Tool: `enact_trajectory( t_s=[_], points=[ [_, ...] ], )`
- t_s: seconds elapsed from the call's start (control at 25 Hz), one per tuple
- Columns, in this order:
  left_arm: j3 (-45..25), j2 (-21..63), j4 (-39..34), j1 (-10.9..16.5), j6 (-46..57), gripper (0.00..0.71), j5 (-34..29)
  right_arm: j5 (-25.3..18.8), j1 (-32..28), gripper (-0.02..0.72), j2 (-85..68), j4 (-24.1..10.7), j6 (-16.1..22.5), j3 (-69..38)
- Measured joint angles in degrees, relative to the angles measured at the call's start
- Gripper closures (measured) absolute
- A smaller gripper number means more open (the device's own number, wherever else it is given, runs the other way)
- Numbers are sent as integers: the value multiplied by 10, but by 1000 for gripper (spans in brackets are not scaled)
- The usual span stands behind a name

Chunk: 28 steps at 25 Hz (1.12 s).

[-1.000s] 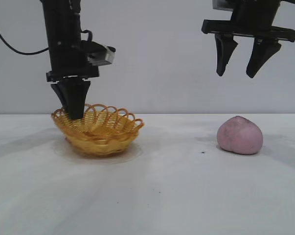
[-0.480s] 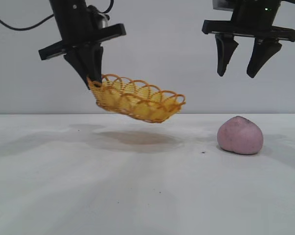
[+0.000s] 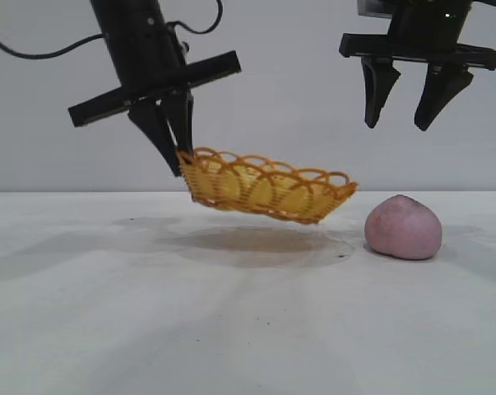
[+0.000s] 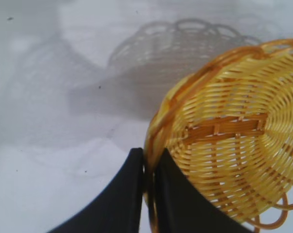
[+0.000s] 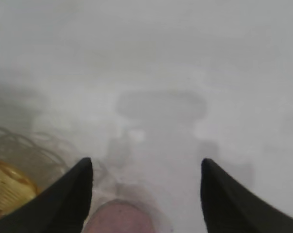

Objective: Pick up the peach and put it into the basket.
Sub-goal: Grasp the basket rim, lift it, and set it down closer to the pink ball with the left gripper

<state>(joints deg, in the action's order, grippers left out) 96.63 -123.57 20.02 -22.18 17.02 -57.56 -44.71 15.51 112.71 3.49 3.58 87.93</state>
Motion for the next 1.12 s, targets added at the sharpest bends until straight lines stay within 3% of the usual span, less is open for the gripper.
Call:
enact_trajectory(
  t_s=[0.44, 0.48, 0.6, 0.88, 1.0, 1.12],
  points=[
    [-38, -10, 19, 0, 26, 710, 42, -2, 0, 292, 0, 0, 0, 0],
    [-38, -11, 18, 0, 26, 641, 42, -2, 0, 292, 0, 0, 0, 0],
    [-38, -11, 15, 0, 26, 641, 41, -3, 0, 292, 0, 0, 0, 0],
    [-38, -11, 15, 0, 26, 350, 34, -3, 0, 292, 0, 0, 0, 0],
    [-24, -11, 13, 0, 18, 256, 11, -3, 0, 292, 0, 0, 0, 0],
    [14, -11, -18, 0, 6, 267, -28, -4, 0, 292, 0, 0, 0, 0]
  ],
)
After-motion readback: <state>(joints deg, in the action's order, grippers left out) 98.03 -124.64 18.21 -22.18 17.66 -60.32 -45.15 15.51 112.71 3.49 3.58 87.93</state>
